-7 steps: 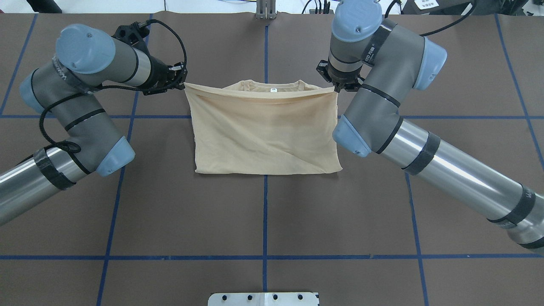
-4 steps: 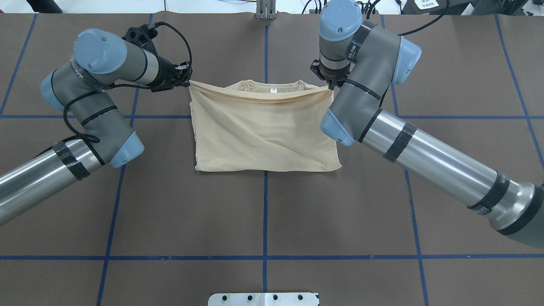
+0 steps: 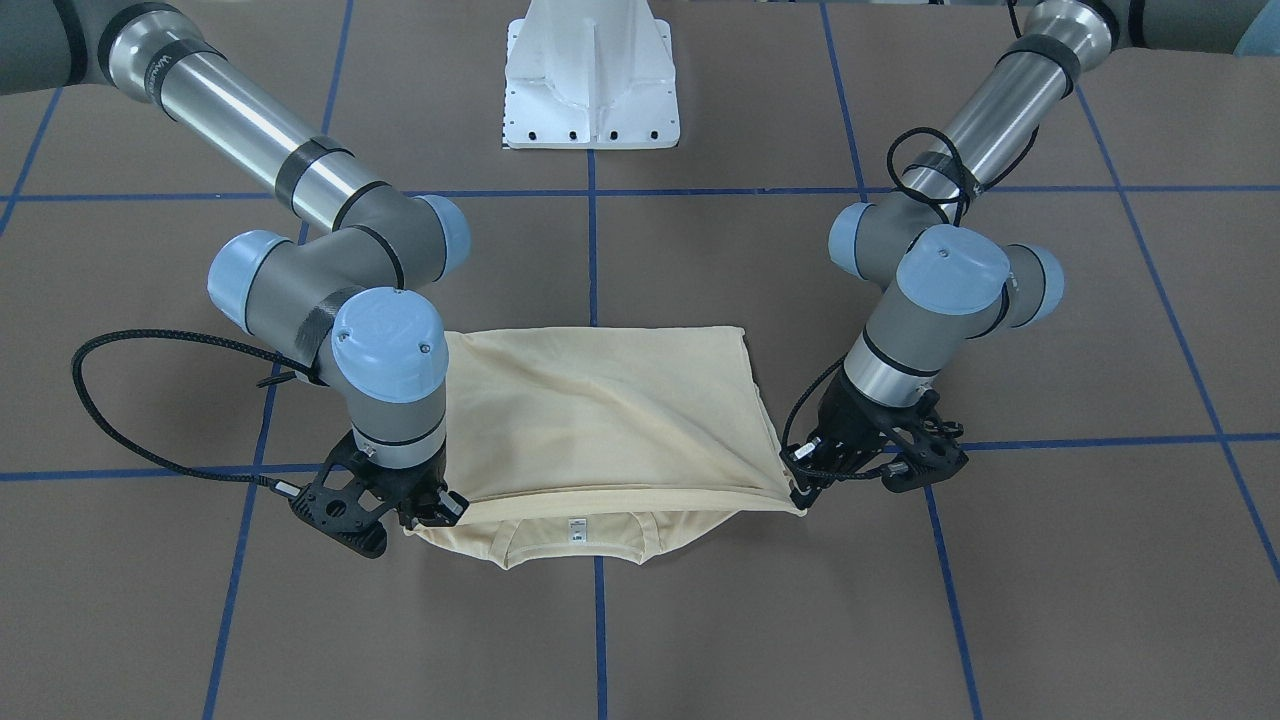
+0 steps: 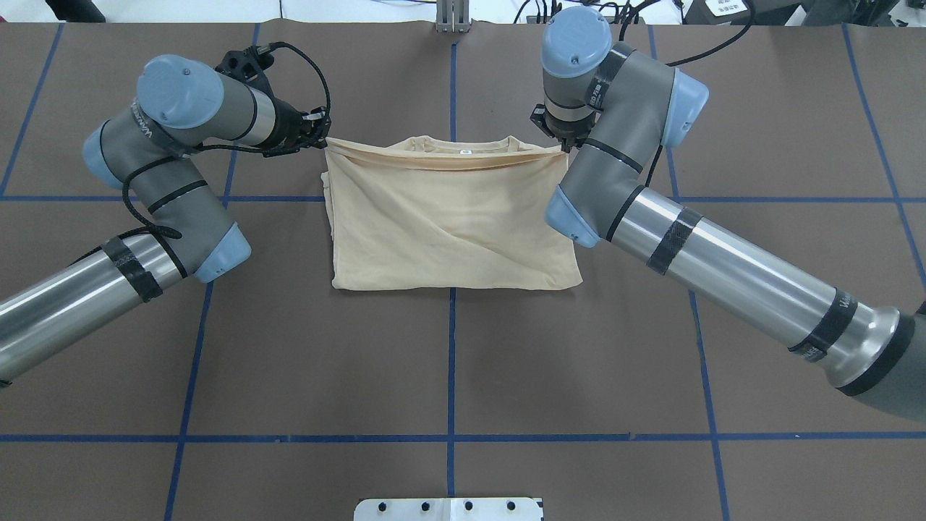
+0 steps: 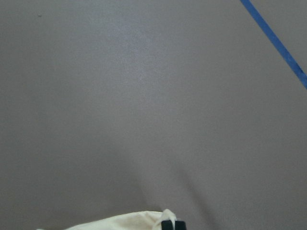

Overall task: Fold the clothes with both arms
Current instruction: 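Lower the hem onto the collar and open both grippers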

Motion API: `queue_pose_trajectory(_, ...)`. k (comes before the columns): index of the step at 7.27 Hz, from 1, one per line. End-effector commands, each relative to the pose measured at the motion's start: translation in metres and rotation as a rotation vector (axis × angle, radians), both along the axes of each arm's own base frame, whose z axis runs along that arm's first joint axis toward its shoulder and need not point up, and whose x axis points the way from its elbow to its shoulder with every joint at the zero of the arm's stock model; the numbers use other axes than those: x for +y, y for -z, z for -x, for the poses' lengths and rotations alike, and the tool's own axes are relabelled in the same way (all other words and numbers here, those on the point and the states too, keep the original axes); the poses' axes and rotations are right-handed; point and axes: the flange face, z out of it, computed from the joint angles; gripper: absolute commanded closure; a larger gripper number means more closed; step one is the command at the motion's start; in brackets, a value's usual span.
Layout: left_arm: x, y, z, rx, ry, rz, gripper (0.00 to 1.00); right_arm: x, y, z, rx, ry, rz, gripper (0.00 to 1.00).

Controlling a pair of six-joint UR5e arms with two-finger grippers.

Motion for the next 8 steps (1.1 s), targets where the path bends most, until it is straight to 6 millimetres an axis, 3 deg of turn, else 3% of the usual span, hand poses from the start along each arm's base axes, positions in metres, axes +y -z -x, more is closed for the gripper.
queue_pose_trajectory(1,0.000,-0.001,-0.001,0.000,-0.001,0.000,0.84,-0.002,0.010,0.003,-0.011,-0.008,-0.002,0.68)
queue_pose_trajectory(3,0.002,-0.007,0.001,-0.004,-0.001,0.003,0.75,-0.007,0.010,-0.002,-0.013,-0.018,-0.006,0.38)
queue_pose_trajectory(4,0.002,-0.004,0.004,0.012,0.001,-0.016,0.75,-0.011,0.019,-0.006,-0.026,-0.035,-0.009,0.36)
queue_pose_trajectory(5,0.001,0.001,0.008,0.025,0.005,-0.032,0.75,-0.016,0.035,-0.025,-0.071,-0.068,-0.017,0.36)
queue_pose_trajectory(6,-0.003,0.005,0.017,0.033,0.019,-0.040,0.75,0.002,0.031,-0.040,-0.121,-0.106,0.004,0.35)
queue_pose_trajectory(8,-0.022,0.005,0.061,0.058,0.068,-0.108,0.75,0.076,0.010,-0.074,-0.208,-0.169,0.037,0.35)
